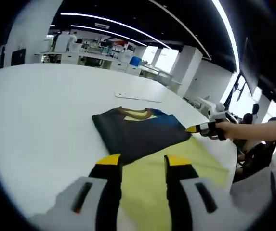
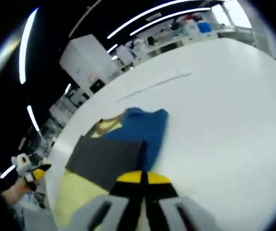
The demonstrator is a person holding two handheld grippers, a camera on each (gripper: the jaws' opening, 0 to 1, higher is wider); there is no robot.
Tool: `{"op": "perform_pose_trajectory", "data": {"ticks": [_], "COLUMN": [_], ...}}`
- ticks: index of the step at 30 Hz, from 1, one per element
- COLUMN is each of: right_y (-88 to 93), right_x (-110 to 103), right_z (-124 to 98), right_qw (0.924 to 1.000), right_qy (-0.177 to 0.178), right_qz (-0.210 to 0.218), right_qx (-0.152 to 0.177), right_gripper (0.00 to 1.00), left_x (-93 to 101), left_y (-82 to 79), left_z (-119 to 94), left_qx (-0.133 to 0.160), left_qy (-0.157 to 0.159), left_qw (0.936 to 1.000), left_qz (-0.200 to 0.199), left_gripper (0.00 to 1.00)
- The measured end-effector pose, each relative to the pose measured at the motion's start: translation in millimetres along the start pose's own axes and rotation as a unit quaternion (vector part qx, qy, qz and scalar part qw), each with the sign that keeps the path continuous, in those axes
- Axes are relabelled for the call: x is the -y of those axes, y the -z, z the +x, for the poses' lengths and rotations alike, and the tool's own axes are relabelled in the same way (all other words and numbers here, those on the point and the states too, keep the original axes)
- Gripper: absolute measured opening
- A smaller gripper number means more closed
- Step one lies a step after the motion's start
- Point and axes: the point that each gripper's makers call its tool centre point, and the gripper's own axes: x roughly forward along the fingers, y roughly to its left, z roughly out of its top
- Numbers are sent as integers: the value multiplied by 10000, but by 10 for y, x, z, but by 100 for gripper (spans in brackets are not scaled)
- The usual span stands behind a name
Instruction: Fold the garment on the visible template until the final outline fits inside the template.
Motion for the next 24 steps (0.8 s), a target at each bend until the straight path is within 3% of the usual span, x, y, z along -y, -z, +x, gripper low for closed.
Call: {"op": "perform_pose_trajectory", "data": {"ticks": [7,18,20,22,24], "right_y": [-63,-45,-50,-94,-143], "right_x": [185,208,189,177,147], "right_z": [-42,-86,-108,-150,-180], "right_qw": [9998,9997,9994,9980,9977], "right_qy": [196,236,165,155,20], "right_qz": [24,-56,-264,-569,-542], "right_qx": [46,76,116,228,406], "right_gripper": [0,0,0,8,18], "left_x": [27,42,49,54,55], "left_y": [71,121,122,116,110], "left_z": [43,84,78,63,63], "left_qx": [-40,-116,-130,-137,-137], "left_qy": [11,37,53,53,58], "left_qw": [10000,9999,9999,9999,9999], "left_qz": [-55,-36,-24,-7,6], "left_gripper": [31,31,31,31,32]}}
